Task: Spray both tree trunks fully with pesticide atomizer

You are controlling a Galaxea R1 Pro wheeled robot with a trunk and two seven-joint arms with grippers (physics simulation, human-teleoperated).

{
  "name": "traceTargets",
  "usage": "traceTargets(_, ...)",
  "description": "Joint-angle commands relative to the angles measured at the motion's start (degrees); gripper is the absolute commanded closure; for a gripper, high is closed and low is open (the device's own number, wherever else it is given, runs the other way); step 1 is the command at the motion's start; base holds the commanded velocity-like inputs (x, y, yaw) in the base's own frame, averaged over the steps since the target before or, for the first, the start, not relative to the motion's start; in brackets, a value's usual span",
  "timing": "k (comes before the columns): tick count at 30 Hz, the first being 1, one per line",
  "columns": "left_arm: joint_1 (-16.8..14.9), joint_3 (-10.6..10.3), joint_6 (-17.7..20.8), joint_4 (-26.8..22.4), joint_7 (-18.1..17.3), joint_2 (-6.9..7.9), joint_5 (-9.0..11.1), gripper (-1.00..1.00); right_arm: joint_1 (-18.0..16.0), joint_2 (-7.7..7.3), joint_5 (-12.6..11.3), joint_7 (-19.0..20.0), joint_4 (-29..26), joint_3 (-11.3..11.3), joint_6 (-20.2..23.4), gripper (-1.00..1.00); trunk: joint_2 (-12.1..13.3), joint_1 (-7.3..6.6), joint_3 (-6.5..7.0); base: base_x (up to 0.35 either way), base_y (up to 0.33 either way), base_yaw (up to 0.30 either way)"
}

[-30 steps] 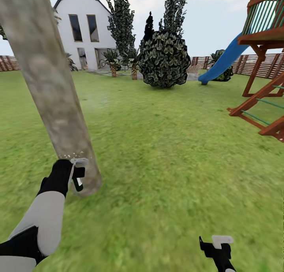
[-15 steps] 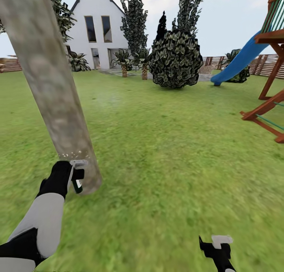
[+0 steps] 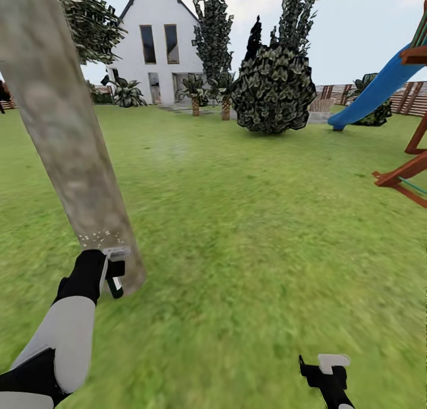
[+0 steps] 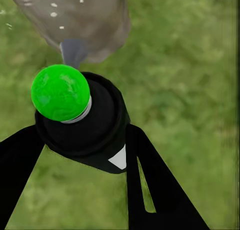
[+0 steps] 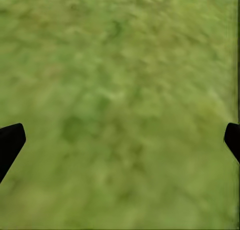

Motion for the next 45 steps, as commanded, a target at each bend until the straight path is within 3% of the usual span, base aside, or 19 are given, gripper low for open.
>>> traceTargets(1,-0.05,0.22,0.2,-0.1,-0.54,-0.04,-0.61,1.0,-0.05,0.0,0.61,-0.35,0.11,-0.24,-0.18,-1.0,-0.02,0.01,-0.05,0.144,-0.264,0.028)
traceTargets(5,0.0,0.17,0.2,-0.24,-0.47,0.03,-0.64,1.0,-0.05,0.0,0.61,-0.35,0.11,-0.24,-0.2,-1.0,-0.02,0.01,-0.05,0.139,-0.264,0.194)
traceTargets(9,3.85,0.12,0.0,-0.2,-0.44,0.15,-0.64,1.0,-0.05,0.0,0.61,-0.35,0.11,-0.24,-0.19,-1.0,-0.02,0.01,-0.05,0.11,-0.264,0.273)
traceTargets(17,5.3,0.11,-0.37,0.27,-0.42,0.11,-0.78,1.0,-0.05,0.0,0.61,-0.35,0.11,-0.24,-0.2,-1.0,-0.02,0.01,-0.05,0.143,-0.264,0.227)
traceTargets(19,6.66,0.18,-3.8,0.27,-0.2,0.26,-0.84,1.0,-0.05,0.0,0.61,-0.35,0.11,-0.24,-0.21,-1.0,-0.02,0.01,-0.05,0.166,-0.254,0.021)
traceTargets(22,7.2,1.52,-5.74,0.22,0.2,0.55,-0.88,1.0,-0.05,0.0,0.61,-0.35,0.11,-0.24,-0.23,-1.0,-0.02,0.01,-0.05,0.175,-0.246,0.005)
traceTargets(31,10.07,2.34,-6.4,0.22,0.62,0.04,-0.73,1.0,-0.05,0.0,0.61,-0.35,0.11,-0.24,-0.21,-1.0,-0.02,0.01,-0.05,0.149,-0.251,0.229)
traceTargets(36,10.47,2.07,-6.72,0.95,0.47,-0.47,-0.59,1.0,-0.05,0.0,0.61,-0.35,0.11,-0.24,-0.23,-1.0,-0.02,0.01,-0.05,0.117,-0.27,0.176)
traceTargets(39,10.47,2.36,-10.08,1.16,0.58,-0.42,-0.48,1.0,-0.05,0.0,0.61,-0.35,0.11,-0.24,-0.22,-1.0,-0.02,0.01,-0.05,0.198,-0.233,0.012)
traceTargets(45,10.47,2.4,-10.58,1.23,0.62,-0.5,-0.5,1.0,-0.05,0.0,0.61,-0.35,0.11,-0.24,-0.22,-1.0,-0.02,0.01,-0.05,0.222,-0.216,0.001)
